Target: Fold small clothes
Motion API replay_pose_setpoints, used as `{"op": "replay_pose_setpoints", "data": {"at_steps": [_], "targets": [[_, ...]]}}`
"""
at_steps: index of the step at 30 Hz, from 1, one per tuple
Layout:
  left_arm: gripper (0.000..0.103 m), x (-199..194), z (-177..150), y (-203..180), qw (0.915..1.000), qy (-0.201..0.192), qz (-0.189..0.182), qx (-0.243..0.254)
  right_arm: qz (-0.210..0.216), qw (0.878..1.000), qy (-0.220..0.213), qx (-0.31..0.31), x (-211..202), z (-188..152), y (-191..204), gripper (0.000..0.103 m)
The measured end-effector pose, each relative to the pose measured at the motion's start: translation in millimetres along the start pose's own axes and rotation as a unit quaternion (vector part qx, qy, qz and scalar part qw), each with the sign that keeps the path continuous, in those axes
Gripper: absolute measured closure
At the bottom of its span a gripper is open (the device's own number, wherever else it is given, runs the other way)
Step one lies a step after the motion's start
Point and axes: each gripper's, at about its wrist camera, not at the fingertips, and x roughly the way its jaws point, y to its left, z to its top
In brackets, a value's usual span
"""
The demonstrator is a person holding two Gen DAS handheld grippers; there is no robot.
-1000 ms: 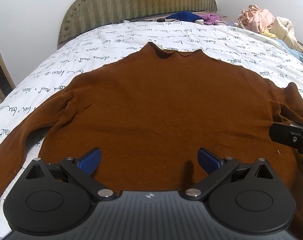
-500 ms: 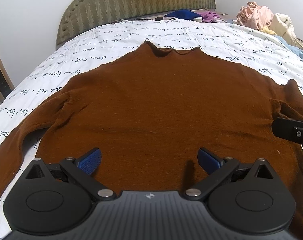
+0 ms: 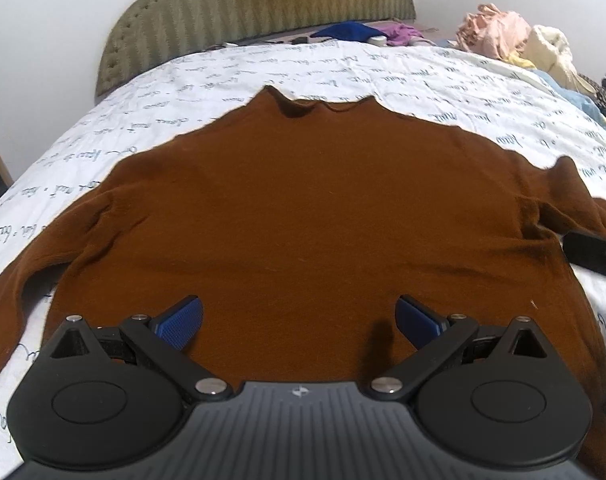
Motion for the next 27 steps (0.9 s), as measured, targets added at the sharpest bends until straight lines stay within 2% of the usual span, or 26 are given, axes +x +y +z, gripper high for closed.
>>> {"op": "replay_pose_setpoints", "data": {"at_steps": [4,8,11,14,19,22,25,27], "targets": [[0.000,0,-2,-8,0.9999,-0.001,0.003,0.016,-0.023,0.997,-0.015,0.067,-16,0,-46,0.000],[0.000,2,-2,-11,0.9997,-0.003,0.008,0.022,-0.062,0.983,-0.059,0.164,-45,-5,-114,0.000],[0.000,4,-2,-11,0.9998,0.003,0.007,0.019,-0.097,0.962,-0.099,0.236,-68,-11,-169,0.000],[0.000,6,-4,-13,0.9998,0.008,0.004,0.019,-0.112,0.937,-0.135,0.303,-83,-21,-224,0.002],[0.000,6,-5,-15,0.9996,0.009,0.007,0.027,-0.151,0.905,-0.151,0.369,-81,-35,-296,0.006],[0.000,7,-5,-15,0.9995,0.010,0.010,0.027,-0.150,0.887,-0.146,0.413,-69,-41,-322,0.012],[0.000,9,-5,-14,0.9995,0.014,0.013,0.025,-0.110,0.868,-0.150,0.461,-53,-51,-343,0.024],[0.000,10,-5,-14,0.9995,0.015,0.015,0.024,-0.101,0.856,-0.159,0.481,-44,-55,-352,0.033]]}}
